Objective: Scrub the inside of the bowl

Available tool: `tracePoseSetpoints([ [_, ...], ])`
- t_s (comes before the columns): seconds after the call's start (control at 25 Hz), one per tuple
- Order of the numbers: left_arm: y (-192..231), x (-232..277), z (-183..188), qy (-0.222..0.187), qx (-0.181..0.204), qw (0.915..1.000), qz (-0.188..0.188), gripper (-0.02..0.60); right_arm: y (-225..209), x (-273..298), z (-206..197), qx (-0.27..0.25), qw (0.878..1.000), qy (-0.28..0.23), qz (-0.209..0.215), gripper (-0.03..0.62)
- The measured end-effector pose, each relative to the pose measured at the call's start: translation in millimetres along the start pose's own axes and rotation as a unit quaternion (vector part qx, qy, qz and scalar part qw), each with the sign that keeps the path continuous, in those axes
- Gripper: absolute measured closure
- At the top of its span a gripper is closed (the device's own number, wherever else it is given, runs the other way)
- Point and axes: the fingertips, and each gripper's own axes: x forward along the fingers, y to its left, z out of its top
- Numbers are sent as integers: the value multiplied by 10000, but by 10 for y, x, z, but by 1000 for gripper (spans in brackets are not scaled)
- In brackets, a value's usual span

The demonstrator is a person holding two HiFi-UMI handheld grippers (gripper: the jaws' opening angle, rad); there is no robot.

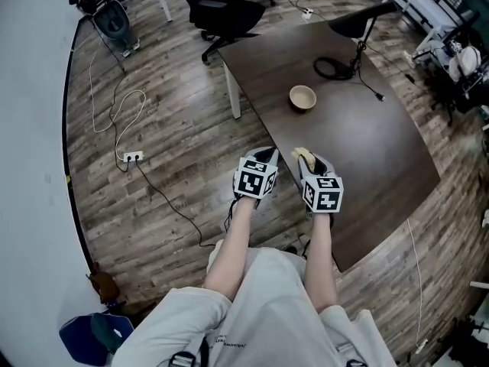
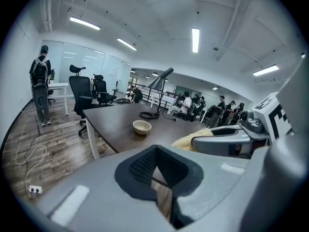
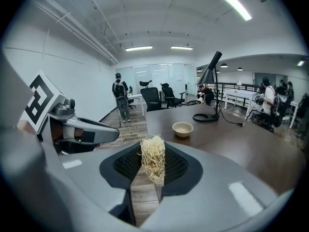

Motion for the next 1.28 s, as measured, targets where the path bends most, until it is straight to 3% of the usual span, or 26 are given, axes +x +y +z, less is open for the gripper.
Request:
tracePoseSetpoints([
  [0.24,363,-153,154,-37,262,9992,-293,581,197,144,265,276,9990,-297,-196,462],
  [0.48,772,-238,224,-134,-60,9995,-287,581,369,266,300,74,9993,-163,-322,462],
  [0.64,730,-99,64,21,-186,9982,-571,581,250,297,219,222,9986,-108,-468,462],
  [0.8,755,36,-48,306,-40,9973,-664,581,186,404,175,536,9969,-101,-575,462],
  [1.0,896,409,191,311,56,9965,-777,581,-6,731,343,644,9963,-209,-538,462],
  [1.28,1031,1035,438,868,445,9893,-1082,581,-614,1176,842,1070,9912,-360,-696,462],
])
